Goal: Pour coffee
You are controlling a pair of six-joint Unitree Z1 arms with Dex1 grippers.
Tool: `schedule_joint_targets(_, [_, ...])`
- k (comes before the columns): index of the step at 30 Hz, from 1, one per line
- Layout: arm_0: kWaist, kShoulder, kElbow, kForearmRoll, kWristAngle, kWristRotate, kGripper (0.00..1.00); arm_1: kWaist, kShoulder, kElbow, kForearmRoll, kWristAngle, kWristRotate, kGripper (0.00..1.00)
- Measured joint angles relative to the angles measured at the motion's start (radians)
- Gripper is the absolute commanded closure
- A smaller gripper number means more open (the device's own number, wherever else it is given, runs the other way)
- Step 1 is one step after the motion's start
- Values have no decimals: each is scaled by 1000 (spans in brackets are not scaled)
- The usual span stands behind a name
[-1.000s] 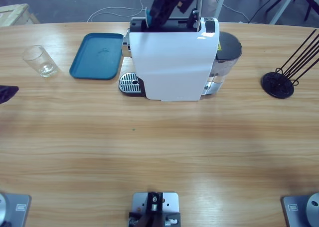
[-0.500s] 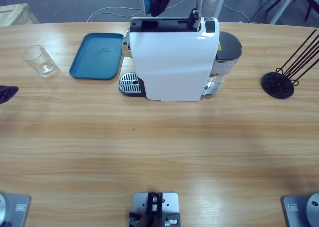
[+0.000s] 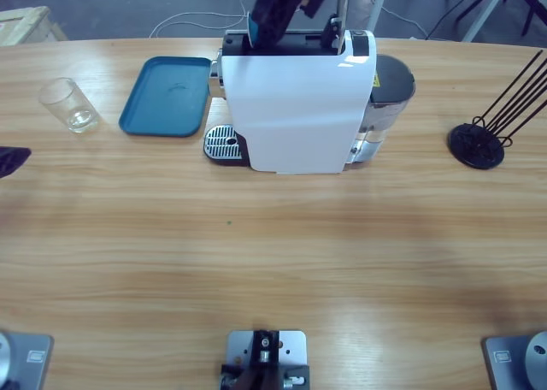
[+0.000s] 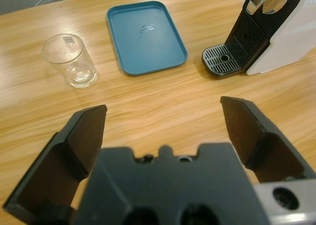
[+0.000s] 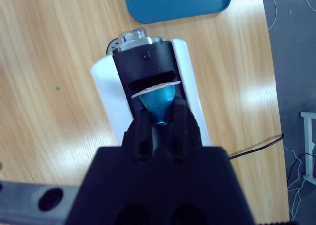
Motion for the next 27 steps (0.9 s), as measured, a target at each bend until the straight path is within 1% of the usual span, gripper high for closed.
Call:
schedule_joint_targets(9, [0,0,0,0,0,0,13,14,41,-80,44,35,3,1000])
schedule_joint_targets(27, [0,-7,3,-1,0,0,18,14,41,-124,83,9,3,1000])
